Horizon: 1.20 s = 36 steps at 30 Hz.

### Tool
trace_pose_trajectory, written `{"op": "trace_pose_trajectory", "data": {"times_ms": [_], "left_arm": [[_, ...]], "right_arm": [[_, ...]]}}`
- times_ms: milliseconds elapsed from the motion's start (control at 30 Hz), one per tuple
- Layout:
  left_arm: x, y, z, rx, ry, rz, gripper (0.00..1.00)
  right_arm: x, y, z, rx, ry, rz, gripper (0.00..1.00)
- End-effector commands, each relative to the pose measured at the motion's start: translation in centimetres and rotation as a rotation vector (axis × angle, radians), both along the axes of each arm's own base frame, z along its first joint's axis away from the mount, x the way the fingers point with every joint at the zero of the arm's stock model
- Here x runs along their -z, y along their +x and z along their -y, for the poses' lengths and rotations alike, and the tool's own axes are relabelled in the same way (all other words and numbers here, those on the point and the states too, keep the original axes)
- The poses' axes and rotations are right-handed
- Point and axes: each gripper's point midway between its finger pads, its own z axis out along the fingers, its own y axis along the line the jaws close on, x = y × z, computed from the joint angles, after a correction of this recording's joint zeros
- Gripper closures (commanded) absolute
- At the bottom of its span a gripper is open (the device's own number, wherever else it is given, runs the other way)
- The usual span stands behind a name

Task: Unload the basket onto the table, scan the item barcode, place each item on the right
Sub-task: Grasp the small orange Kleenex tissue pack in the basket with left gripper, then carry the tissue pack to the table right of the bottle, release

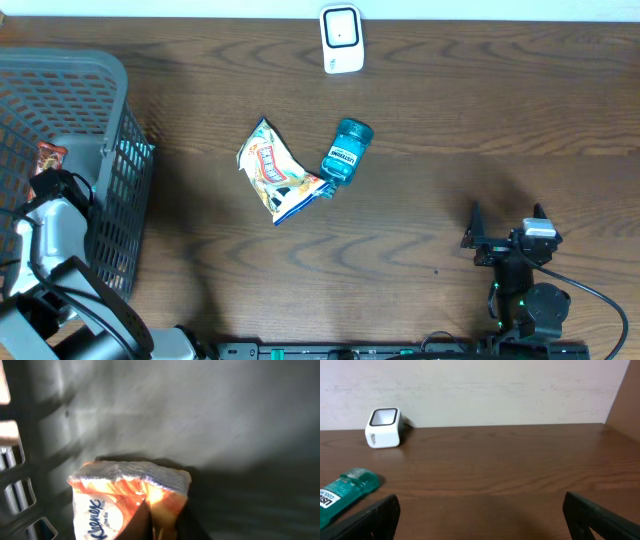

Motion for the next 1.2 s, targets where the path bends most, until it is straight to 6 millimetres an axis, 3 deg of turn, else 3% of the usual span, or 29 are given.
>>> {"op": "trace_pose_trajectory", "data": {"times_ms": [0,100,233,400,533,600,700,800,967,1033,1167], "left_arm": [[1.8,0.8,0.9,0.009,-0.049,0.021,0.93],[-0.9,3.3,-0.3,0.076,-0.016,0.117,0.93],[-6.8,6.5,-2.6,0.137,0.099,0.253,0.93],[-16.9,9.1,-4.4,0.162,0.291,0.481,0.93],[-25.0,9.3,-3.8,0.179,0.427,0.691,0.93],[-28.4,9.6,-2.1,0.225,0.439,0.834,0.93],[-32.7,10.2,2.4,0.362,0.379,1.058,0.93],[-35.0,10.8,7.4,0.517,0.295,1.189,0.93],[-35.0,12.5,15.8,0.834,0.174,1.219,0.93],[-34.0,13.5,19.2,0.991,0.138,1.188,0.93],[-30.1,15.9,25.9,1.294,0.113,1.051,0.93]], "right_arm": [[0.2,0.0,-0.3,-0.012,0.014,-0.005,0.01],[0.2,0.0,-0.3,-0.012,0.014,-0.005,0.01],[0.2,0.0,-0.3,-0.012,0.014,-0.005,0.01],[0.2,0.0,-0.3,-0.012,0.014,-0.005,0.01],[0.2,0.0,-0.3,-0.012,0.014,-0.005,0.01],[0.2,0.0,-0.3,-0.012,0.015,-0.005,0.01],[0.2,0.0,-0.3,-0.012,0.014,-0.005,0.01],[0.2,0.0,-0.3,-0.012,0.014,-0.005,0.01],[0.2,0.0,-0.3,-0.012,0.014,-0.005,0.01],[0.2,0.0,-0.3,-0.012,0.014,-0.005,0.01],[0.2,0.0,-0.3,-0.012,0.014,-0.005,0.01]]}}
